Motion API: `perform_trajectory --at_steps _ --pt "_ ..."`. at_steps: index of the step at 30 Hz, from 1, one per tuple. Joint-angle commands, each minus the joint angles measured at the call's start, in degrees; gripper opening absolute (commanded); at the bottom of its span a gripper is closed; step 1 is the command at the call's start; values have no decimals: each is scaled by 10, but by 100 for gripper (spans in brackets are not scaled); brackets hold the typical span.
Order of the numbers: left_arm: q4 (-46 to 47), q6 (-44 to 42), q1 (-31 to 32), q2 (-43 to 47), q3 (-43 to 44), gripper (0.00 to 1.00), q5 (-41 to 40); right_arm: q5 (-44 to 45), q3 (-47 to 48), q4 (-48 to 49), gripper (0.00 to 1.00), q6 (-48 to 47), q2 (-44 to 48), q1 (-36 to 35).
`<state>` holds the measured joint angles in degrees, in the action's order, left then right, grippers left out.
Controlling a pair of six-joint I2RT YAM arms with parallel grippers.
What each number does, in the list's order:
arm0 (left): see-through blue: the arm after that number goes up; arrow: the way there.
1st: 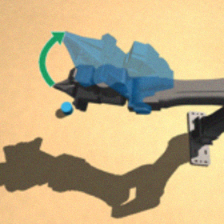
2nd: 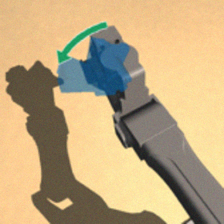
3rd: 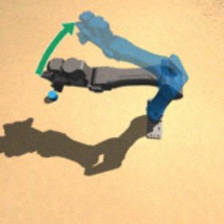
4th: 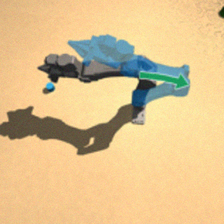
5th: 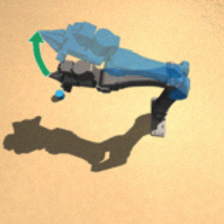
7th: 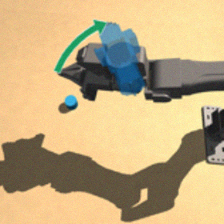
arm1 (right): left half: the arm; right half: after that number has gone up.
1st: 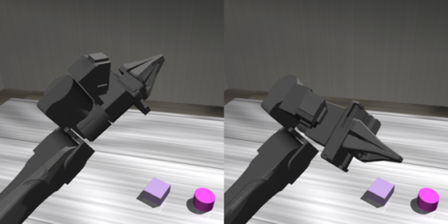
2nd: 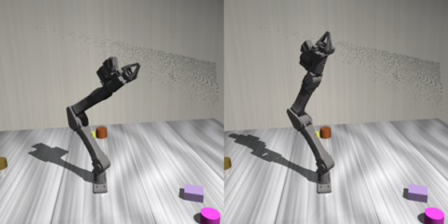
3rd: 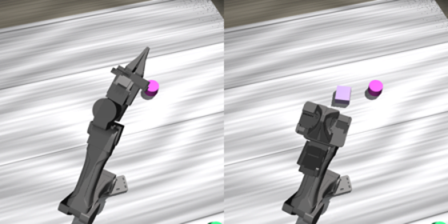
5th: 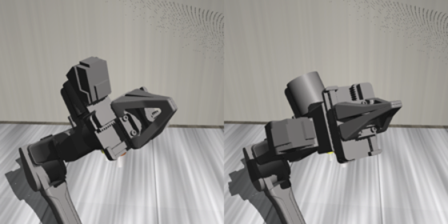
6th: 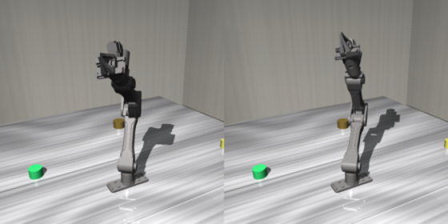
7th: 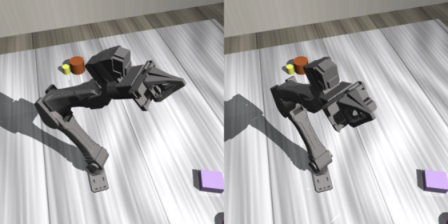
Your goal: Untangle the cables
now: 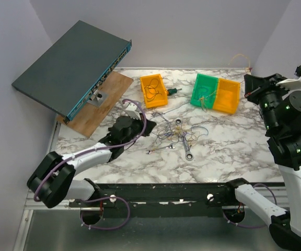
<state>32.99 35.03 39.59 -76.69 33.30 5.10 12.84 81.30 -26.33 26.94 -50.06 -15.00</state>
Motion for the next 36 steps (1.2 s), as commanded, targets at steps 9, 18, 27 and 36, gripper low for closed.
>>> perform_trajectory --at_steps 9,18,27,36 --pt "-262 90 -61 219 -101 0 -274 245 -67 -32 1 55 -3 -1" --pt "-388 209 -93 293 -128 0 -393 429 -90 -76 1 148 6 -1" --pt "-424 253 -134 359 -162 0 -411 546 -108 -75 1 200 42 -1" --pt "-459 290 -164 364 -166 0 -407 642 -131 -14 1 181 130 -1"
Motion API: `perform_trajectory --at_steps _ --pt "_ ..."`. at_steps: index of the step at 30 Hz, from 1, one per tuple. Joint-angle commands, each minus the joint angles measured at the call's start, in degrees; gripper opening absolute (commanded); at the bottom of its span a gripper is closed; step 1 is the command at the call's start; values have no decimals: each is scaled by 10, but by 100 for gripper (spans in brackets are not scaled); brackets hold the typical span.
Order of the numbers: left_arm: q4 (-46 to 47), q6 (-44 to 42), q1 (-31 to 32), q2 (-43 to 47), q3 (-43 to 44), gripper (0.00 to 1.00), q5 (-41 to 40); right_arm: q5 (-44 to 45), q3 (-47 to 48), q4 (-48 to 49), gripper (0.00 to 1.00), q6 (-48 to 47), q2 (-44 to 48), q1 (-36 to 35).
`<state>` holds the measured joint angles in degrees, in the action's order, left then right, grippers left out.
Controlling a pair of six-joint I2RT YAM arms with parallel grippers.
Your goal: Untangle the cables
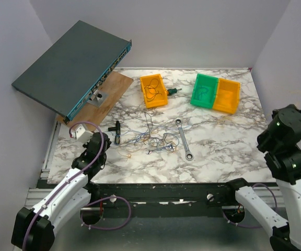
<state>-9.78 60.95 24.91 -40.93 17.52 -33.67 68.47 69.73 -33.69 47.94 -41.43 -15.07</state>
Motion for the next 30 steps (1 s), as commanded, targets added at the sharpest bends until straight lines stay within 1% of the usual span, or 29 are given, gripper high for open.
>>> perform_trajectory --at_steps 1,4,8,10,12,13,16,20,25,30 --pt "-30 34 -21 8 -12 0 -16 87 -20 87 1 -59 51 0" --pt "-17 26 -24 8 -16 0 -12 73 -14 107 1 -96 53 0" --pt "-24 21 -26 4 -9 0 -18 75 -7 108 1 -108 55 0" --pt "-6 -3 -27 8 -10 0 -5 29 -8 117 1 -124 59 -1" --pt "38 -48 -26 14 -15 0 34 -56 -31 172 1 -185 55 0" --pt "63 -74 -26 16 -17 0 61 -96 -37 177 1 -190 45 0" --pt "122 -123 -26 26 -24 0 138 -170 -35 150 1 -178 -5 0" --pt "188 -169 -22 45 -35 0 214 -238 -35 150 1 -165 -78 0" --pt "202 -206 -10 67 -26 0 262 -290 -23 189 1 -159 -168 0" --pt "199 -219 21 70 -5 0 280 -323 17 229 1 -159 -260 0"
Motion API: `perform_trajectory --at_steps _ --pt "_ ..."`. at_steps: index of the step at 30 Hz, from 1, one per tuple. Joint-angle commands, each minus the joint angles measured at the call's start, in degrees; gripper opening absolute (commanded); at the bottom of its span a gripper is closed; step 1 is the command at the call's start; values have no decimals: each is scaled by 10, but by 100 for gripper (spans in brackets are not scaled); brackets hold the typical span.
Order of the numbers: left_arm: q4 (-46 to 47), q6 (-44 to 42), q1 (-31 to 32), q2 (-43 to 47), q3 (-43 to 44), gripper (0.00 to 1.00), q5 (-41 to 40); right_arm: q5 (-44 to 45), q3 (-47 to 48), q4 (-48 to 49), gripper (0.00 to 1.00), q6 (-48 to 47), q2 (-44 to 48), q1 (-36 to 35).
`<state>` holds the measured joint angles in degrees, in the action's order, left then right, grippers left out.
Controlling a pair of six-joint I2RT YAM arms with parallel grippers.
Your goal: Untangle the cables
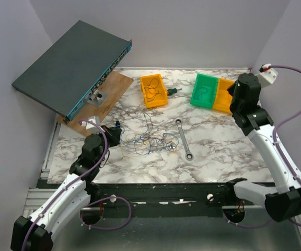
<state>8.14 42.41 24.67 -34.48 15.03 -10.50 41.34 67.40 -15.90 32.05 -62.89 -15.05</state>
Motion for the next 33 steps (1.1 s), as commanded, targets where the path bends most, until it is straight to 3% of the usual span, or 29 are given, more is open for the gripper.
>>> perform_trajectory --at_steps 1,5,11,22,29,33 --pt "18 -35 31 4 23 0 47 -61 52 55 1 -1 -62 0" --pt "17 -46 66 -4 38 0 34 -75 95 69 1 -9 -127 -1" --pt "14 -59 102 -18 54 0 21 -25 175 84 1 -60 -205 13" --pt "0 -81 122 -40 92 0 27 -76 328 74 1 -60 -308 80" --pt "1 -76 132 -43 92 0 20 -93 354 48 1 -32 -386 126" --pt "7 -74 138 -52 90 0 21 -119 320 37 1 -6 -427 144"
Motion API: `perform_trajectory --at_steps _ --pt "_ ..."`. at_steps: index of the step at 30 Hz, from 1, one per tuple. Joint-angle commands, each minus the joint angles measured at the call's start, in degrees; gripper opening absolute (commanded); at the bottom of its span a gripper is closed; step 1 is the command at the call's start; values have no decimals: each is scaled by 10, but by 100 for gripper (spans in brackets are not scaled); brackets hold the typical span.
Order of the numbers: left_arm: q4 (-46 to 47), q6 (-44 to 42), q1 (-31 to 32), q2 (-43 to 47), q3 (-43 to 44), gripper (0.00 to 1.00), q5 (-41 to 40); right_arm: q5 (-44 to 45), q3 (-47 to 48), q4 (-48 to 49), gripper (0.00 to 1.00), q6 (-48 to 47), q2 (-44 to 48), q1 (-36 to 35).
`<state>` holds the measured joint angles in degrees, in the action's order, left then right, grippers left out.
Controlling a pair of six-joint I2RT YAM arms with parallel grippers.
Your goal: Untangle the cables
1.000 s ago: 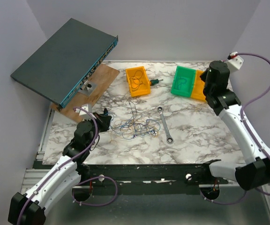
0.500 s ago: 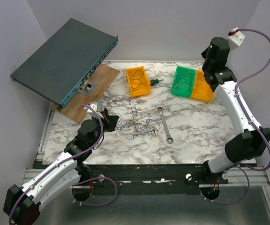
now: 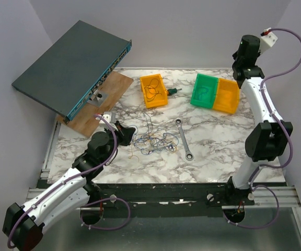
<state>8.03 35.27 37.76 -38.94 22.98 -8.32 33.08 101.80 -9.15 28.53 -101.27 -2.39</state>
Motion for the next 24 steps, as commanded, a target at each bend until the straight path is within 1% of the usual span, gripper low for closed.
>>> perform_trajectory --at_steps 1,6,12,18,24 --pt "8 -4 8 -9 11 0 0 -40 -33 -31 1 35 -50 19" --pt "5 -5 15 -12 18 0 -6 -54 -51 -31 1 49 -72 21" --pt "9 -9 19 -9 13 0 -10 -40 -56 -42 1 43 -78 21" --pt "16 -20 23 -13 11 0 -5 -10 -117 -49 1 62 -100 21" --pt "9 -28 27 -7 14 0 -3 -38 -165 -55 1 78 -138 21"
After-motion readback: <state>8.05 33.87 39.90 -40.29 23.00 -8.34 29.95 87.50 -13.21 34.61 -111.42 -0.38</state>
